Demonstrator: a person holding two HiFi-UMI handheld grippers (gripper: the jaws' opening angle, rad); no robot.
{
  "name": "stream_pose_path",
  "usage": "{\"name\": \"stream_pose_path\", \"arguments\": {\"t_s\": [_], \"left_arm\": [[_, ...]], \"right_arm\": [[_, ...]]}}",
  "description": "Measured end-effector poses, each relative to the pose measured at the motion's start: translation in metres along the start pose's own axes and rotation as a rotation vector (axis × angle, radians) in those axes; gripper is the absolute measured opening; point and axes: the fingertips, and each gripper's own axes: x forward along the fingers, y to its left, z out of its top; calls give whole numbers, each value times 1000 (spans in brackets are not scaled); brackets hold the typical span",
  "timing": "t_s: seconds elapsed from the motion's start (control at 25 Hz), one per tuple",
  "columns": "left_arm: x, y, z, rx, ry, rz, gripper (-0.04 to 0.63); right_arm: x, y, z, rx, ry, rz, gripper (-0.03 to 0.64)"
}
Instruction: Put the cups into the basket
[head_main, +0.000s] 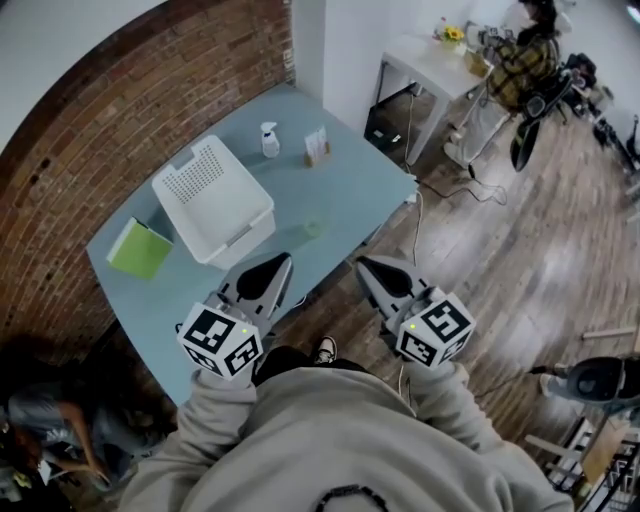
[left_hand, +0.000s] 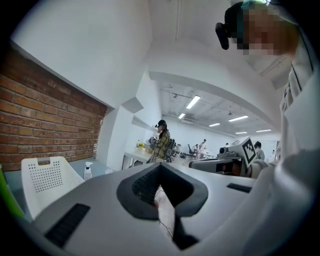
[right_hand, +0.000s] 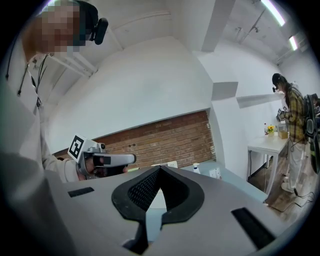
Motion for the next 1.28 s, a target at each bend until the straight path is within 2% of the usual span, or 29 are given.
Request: {"name": "stream_pose_path", "arguments": {"t_s": [0.28,0.68,1.08,1.28], "left_arm": [[5,18,5,-2,20,33,-3],[30,41,18,5,-16,15,-4],[37,98,32,-17,-53,49,-3],[38,130,36,-35,-53,40,-3]], "right_arm": [[25,-4,-5,23,22,63,10],[41,-33,9,0,35,35,9],[101,-45,22,-24,56,64,9],[143,-51,32,-46,69,62,9]]}}
